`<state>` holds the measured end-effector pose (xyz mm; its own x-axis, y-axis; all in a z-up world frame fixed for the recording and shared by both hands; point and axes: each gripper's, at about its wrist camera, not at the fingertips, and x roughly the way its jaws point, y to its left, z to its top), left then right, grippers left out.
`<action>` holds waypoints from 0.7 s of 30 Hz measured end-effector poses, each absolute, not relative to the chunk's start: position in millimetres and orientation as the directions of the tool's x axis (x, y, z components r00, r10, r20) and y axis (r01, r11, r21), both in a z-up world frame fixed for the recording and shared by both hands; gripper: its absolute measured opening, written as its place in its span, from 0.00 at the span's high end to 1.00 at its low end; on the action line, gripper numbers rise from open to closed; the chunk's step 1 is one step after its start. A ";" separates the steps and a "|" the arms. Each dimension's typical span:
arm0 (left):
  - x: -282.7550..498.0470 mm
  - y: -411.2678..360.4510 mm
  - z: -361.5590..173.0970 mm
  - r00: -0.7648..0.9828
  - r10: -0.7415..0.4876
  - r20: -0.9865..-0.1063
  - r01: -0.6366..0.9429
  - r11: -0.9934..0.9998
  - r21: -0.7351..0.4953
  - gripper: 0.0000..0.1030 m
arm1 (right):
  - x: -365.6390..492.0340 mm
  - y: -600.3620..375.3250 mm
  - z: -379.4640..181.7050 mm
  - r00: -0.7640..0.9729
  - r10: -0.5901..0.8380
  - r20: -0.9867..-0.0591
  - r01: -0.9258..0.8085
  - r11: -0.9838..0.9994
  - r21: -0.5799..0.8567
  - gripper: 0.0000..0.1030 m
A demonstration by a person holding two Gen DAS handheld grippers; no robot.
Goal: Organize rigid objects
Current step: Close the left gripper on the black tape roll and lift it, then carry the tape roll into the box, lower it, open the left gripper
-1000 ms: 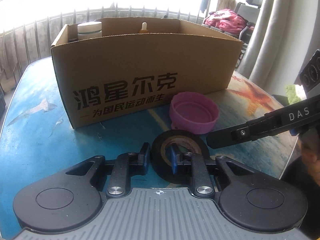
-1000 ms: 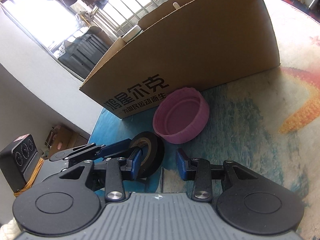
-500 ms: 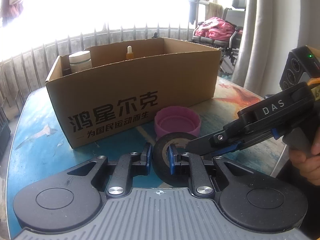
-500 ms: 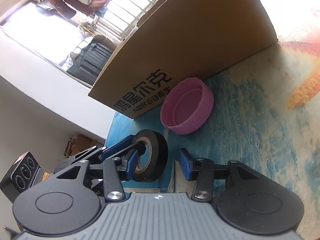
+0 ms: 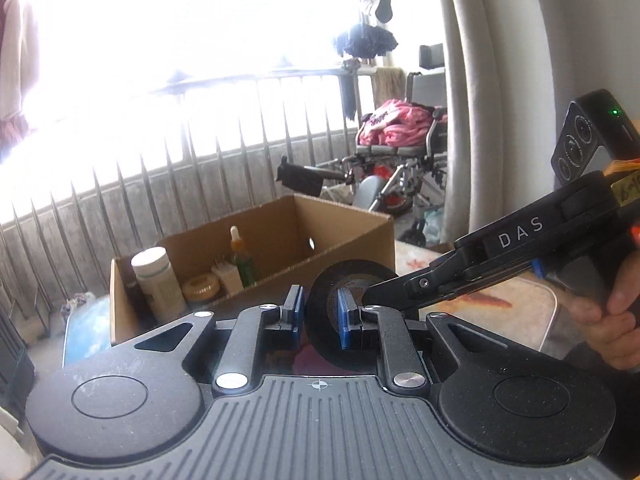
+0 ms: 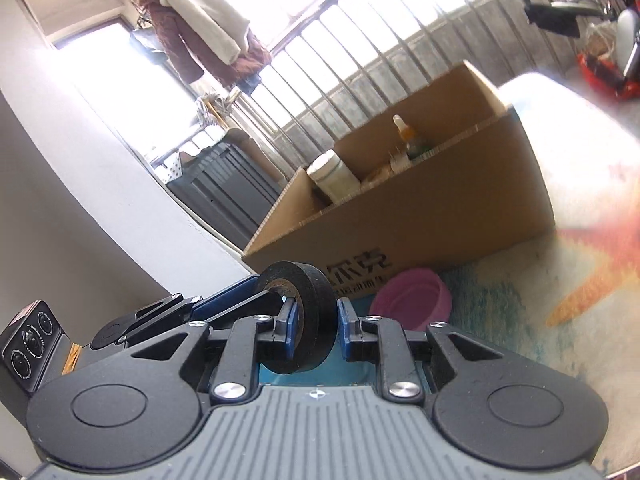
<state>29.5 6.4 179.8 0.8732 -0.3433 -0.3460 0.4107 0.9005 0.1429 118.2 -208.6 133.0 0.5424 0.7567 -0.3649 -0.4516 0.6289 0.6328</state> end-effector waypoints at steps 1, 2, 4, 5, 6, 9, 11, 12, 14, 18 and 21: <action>36.2 5.5 188.2 0.872 -0.354 -0.338 0.421 0.895 0.148 0.84 | 121.1 -209.4 144.7 0.553 0.754 -0.356 -0.474 0.635 0.610 0.78; 47.5 4.7 198.7 0.865 -0.370 -0.337 0.438 0.886 0.153 0.84 | 125.7 -210.2 155.4 0.566 0.747 -0.347 -0.491 0.644 0.587 0.78; 73.7 3.3 216.3 0.849 -0.393 -0.352 0.465 0.873 0.145 0.84 | 141.7 -210.9 174.5 0.576 0.737 -0.354 -0.513 0.663 0.545 0.78; 87.0 2.3 223.4 0.847 -0.397 -0.355 0.470 0.870 0.150 0.84 | 154.9 -210.5 186.3 0.581 0.729 -0.363 -0.522 0.675 0.521 0.78; 100.1 0.5 229.4 0.846 -0.394 -0.359 0.472 0.867 0.159 0.84 | 166.3 -210.5 195.0 0.584 0.725 -0.366 -0.524 0.681 0.511 0.78; 145.0 -7.4 241.1 0.846 -0.365 -0.388 0.459 0.869 0.183 0.84 | 204.8 -204.7 217.9 0.604 0.688 -0.401 -0.524 0.723 0.450 0.78; 179.1 -11.9 238.8 0.838 -0.340 -0.428 0.445 0.879 0.174 0.84 | 233.5 -191.5 224.7 0.614 0.645 -0.456 -0.532 0.764 0.365 0.78; 194.8 -15.5 234.7 0.828 -0.326 -0.456 0.445 0.877 0.182 0.84 | 250.3 -185.4 222.9 0.618 0.625 -0.478 -0.512 0.780 0.359 0.78; 221.3 -16.0 224.2 0.818 -0.306 -0.488 0.441 0.878 0.189 0.84 | 285.5 -178.2 214.3 0.593 0.596 -0.542 -0.475 0.802 0.363 0.78; 264.1 -14.9 198.9 0.746 -0.293 -0.598 0.451 0.883 0.131 0.86 | 336.6 -163.5 190.1 0.556 0.537 -0.634 -0.401 0.842 0.361 0.78; 291.3 -13.7 186.4 0.689 -0.288 -0.665 0.469 0.877 0.105 0.86 | 354.0 -160.5 177.5 0.527 0.501 -0.687 -0.365 0.863 0.349 0.76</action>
<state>291.3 -13.7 186.4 0.6886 -0.2882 -0.6655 0.4689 0.8769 0.1055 354.0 -160.5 177.5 0.5267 0.5009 -0.6868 -0.3651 0.8629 0.3493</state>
